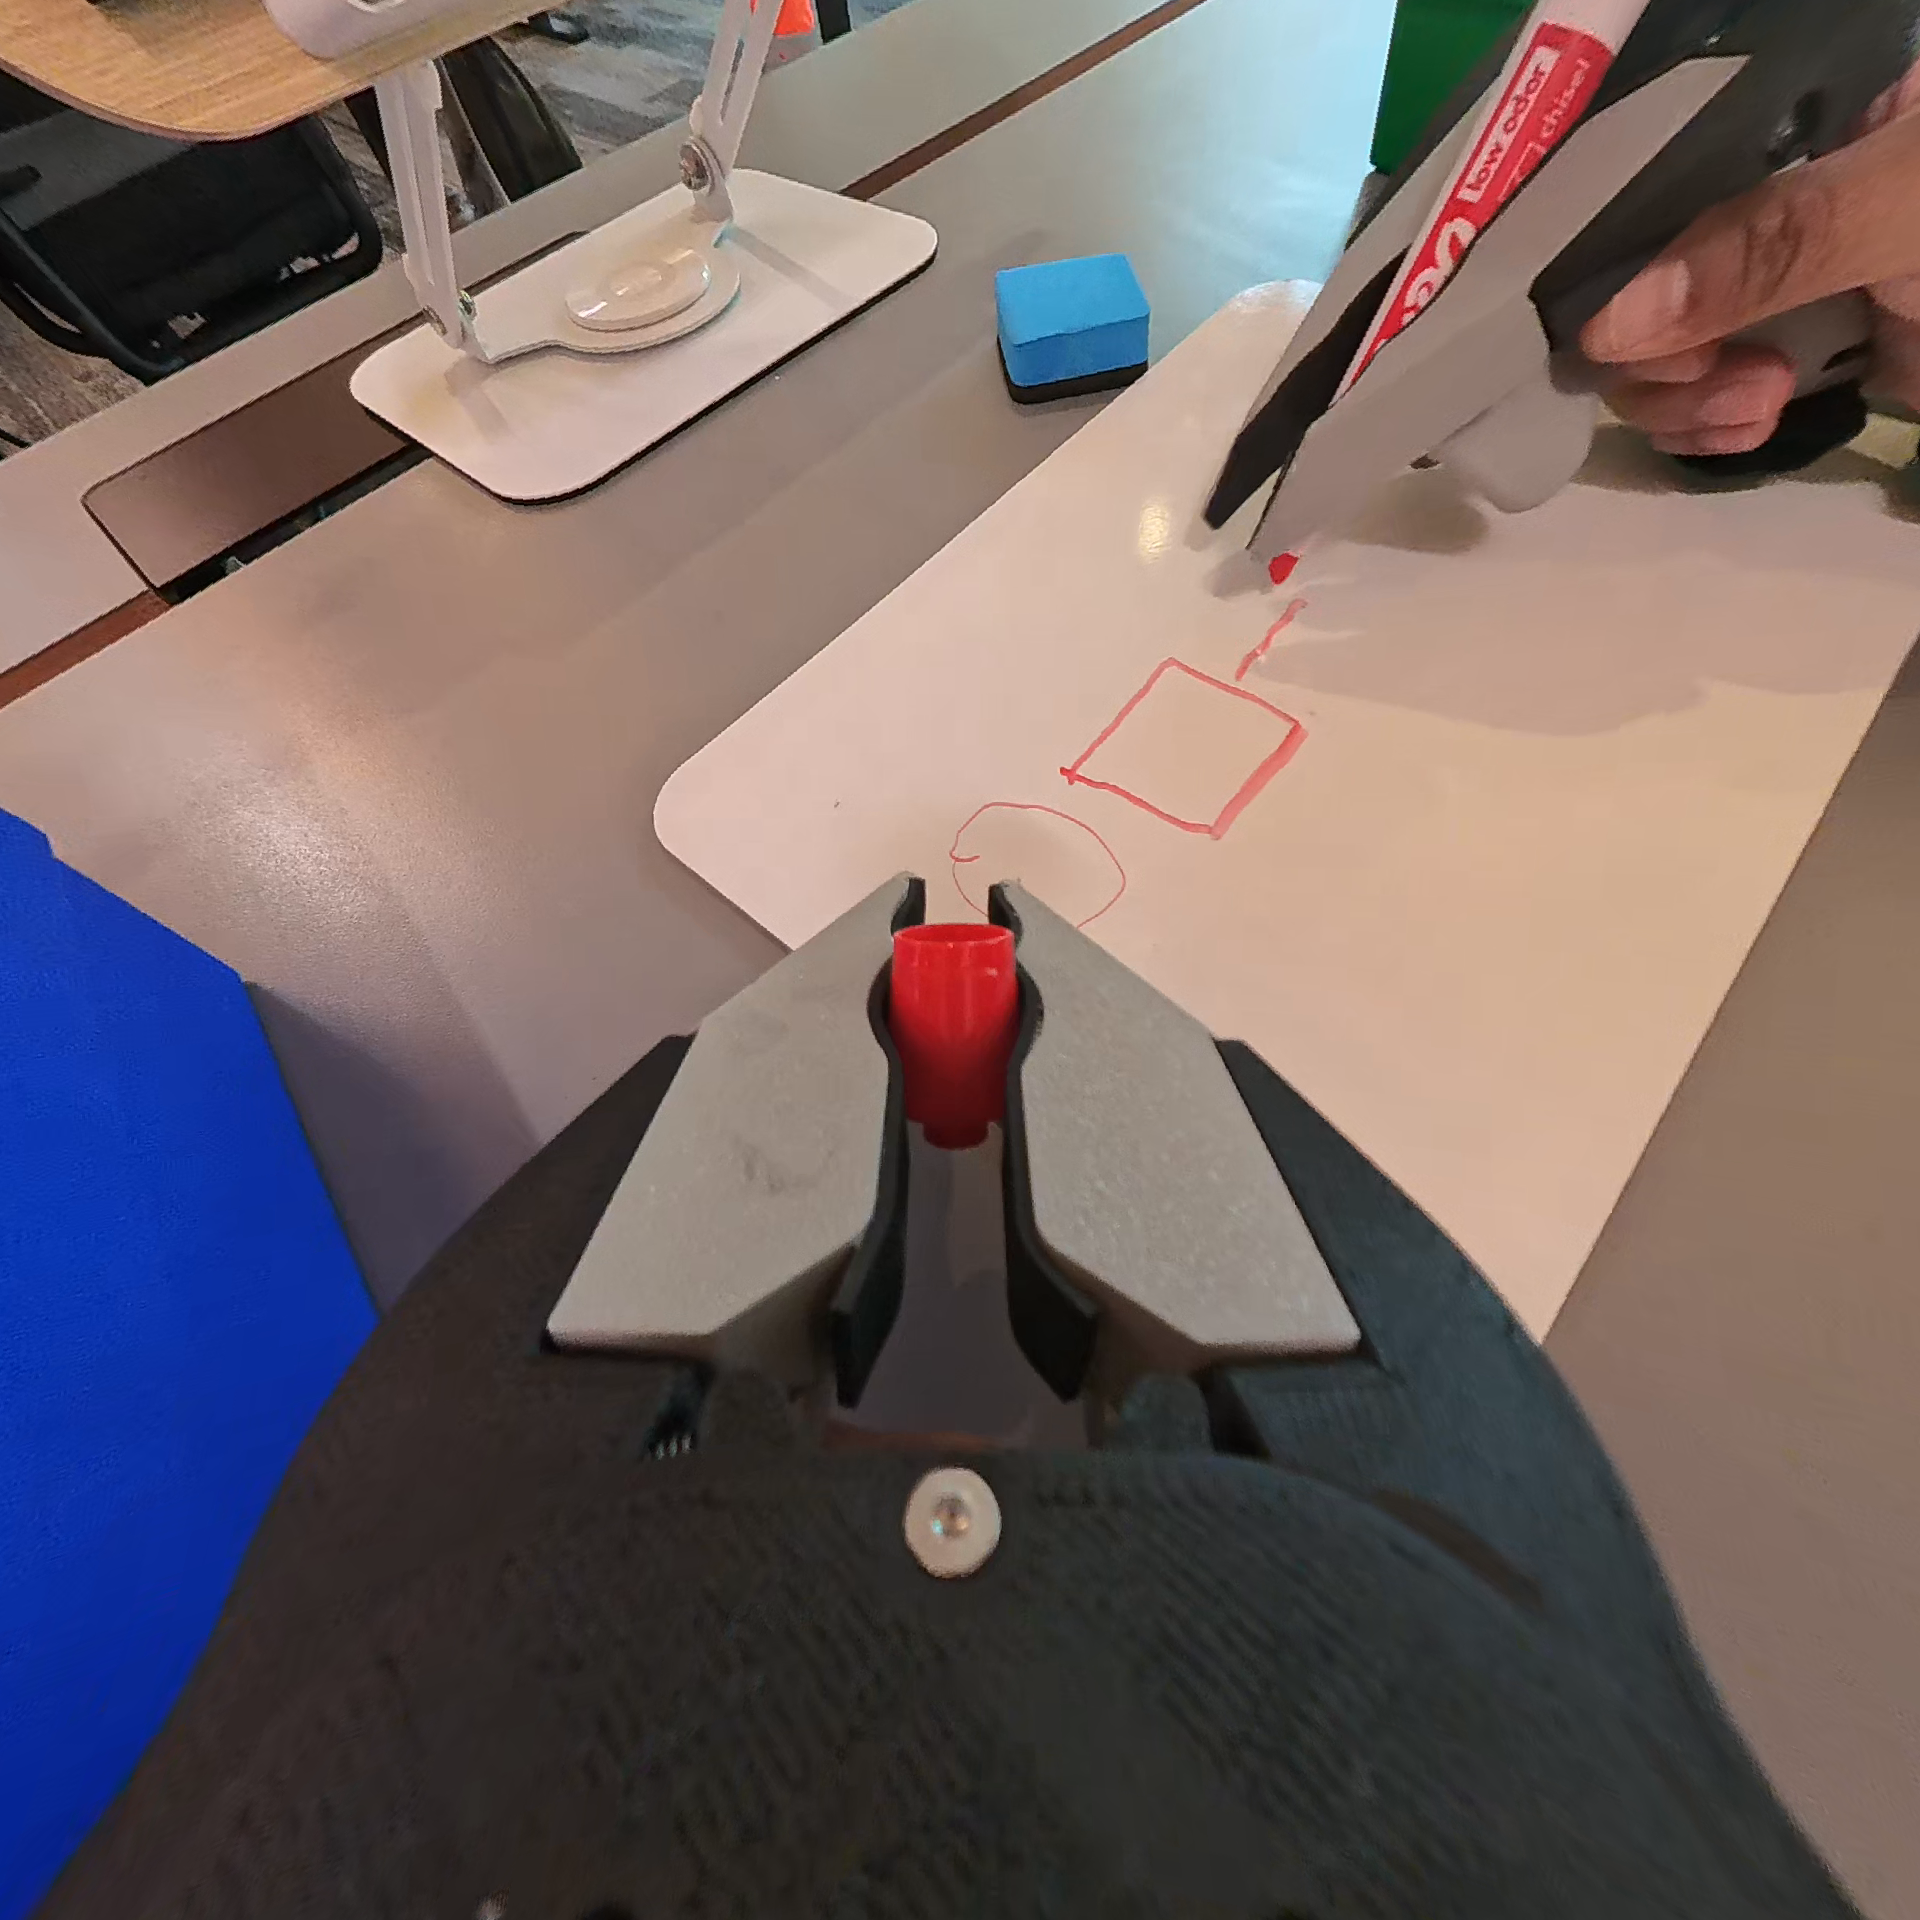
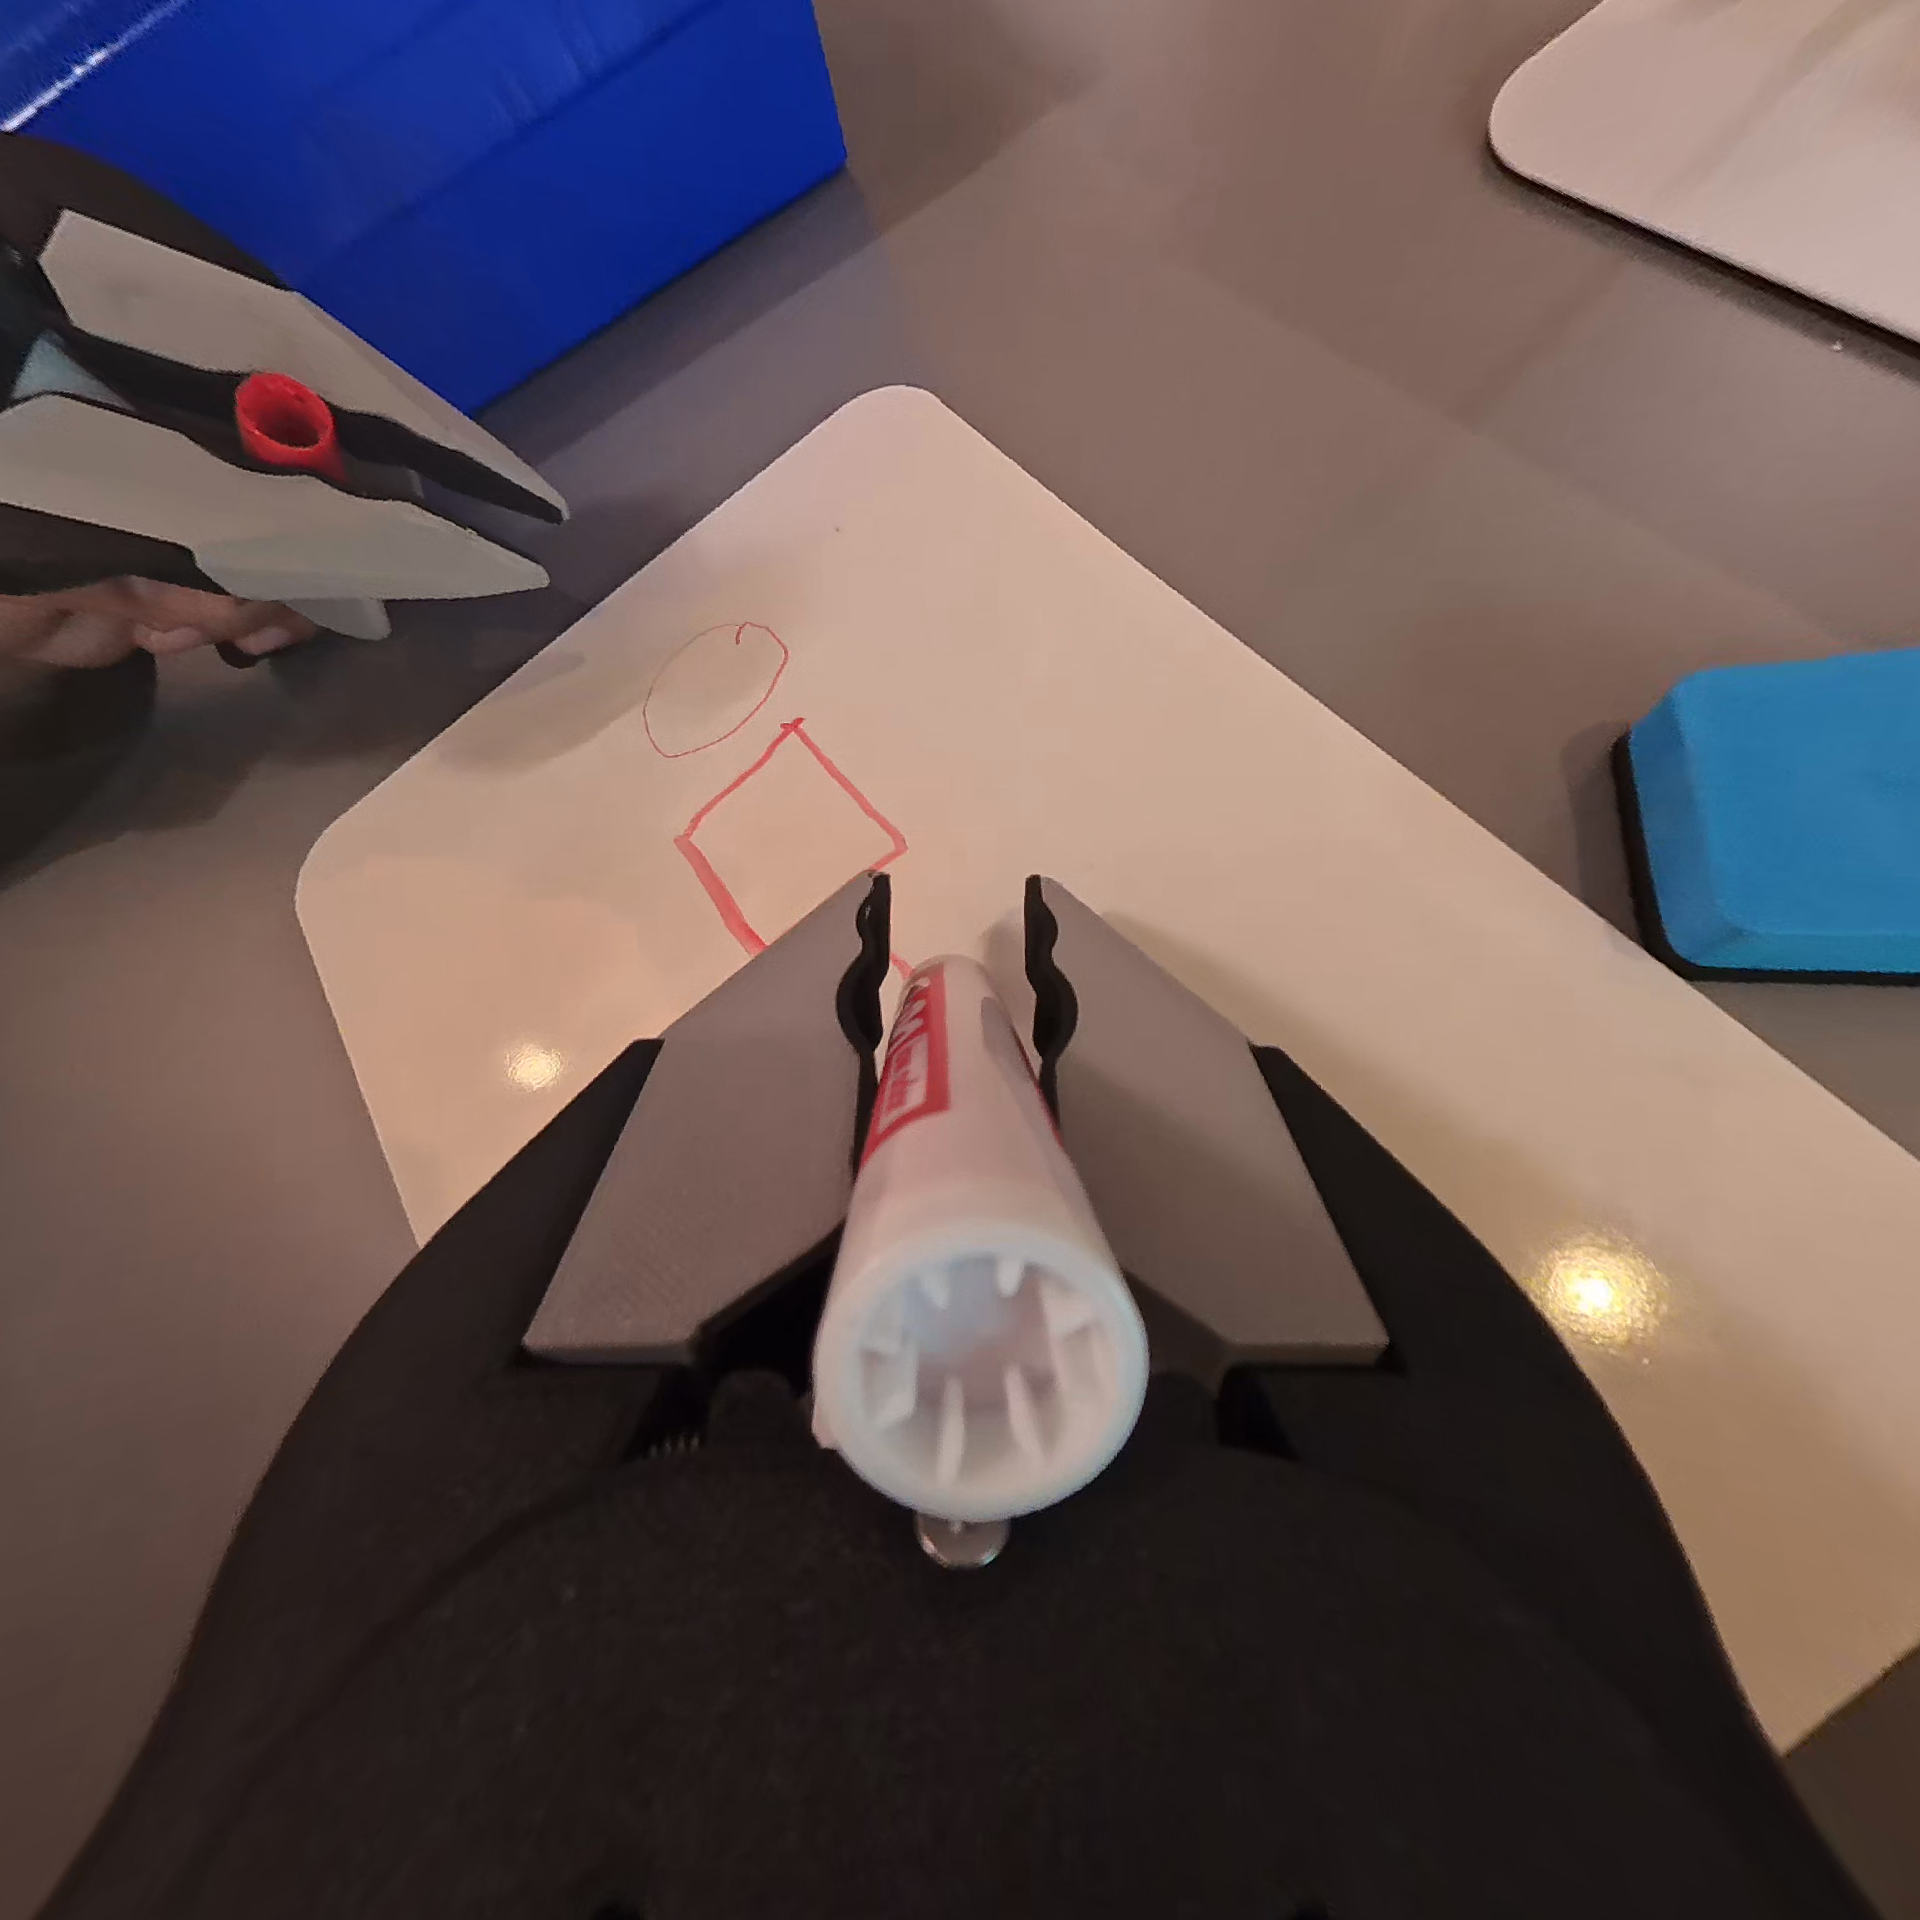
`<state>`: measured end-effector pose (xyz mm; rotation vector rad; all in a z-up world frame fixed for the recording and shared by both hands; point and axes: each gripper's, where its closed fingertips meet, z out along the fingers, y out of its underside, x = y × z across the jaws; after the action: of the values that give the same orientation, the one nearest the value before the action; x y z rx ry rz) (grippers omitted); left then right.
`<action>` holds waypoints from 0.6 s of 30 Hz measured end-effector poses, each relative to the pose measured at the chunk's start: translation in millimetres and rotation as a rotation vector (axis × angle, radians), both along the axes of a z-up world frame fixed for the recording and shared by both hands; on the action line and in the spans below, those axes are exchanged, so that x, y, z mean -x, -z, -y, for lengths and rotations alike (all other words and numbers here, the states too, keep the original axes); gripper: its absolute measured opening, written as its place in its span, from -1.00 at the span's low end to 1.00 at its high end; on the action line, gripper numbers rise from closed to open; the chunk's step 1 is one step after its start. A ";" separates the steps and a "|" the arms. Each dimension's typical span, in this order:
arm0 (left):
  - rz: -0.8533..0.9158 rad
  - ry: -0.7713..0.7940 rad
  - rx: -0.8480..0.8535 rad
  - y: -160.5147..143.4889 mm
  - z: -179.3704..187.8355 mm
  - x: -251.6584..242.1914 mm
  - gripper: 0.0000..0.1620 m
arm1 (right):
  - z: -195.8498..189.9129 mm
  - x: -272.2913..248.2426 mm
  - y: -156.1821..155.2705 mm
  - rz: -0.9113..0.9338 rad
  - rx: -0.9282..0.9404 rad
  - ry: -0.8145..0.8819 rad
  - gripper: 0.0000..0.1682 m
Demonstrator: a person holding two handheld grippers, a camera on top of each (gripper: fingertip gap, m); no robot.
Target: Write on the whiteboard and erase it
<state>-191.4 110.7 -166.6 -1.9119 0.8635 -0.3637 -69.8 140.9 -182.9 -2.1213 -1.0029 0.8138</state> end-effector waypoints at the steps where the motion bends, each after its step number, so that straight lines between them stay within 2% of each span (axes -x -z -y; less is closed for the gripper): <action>1: -0.001 -0.002 0.001 0.1 -0.2 0.1 -0.88 | -0.4 1.3 1.9 0.009 -0.004 0.002 -0.72; 4: 0.000 -0.003 0.001 0.1 -0.4 0.3 -0.88 | -0.3 3.0 9.1 0.058 -0.016 -0.005 -0.72; 18: 0.001 -0.005 0.004 0.6 -0.5 0.7 -0.88 | 5.2 -10.3 10.7 0.055 0.075 -0.018 -0.72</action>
<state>-192.1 111.2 -167.2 -1.9167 0.8581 -0.3640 -59.5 135.6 -193.6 -2.2125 -1.0360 0.8171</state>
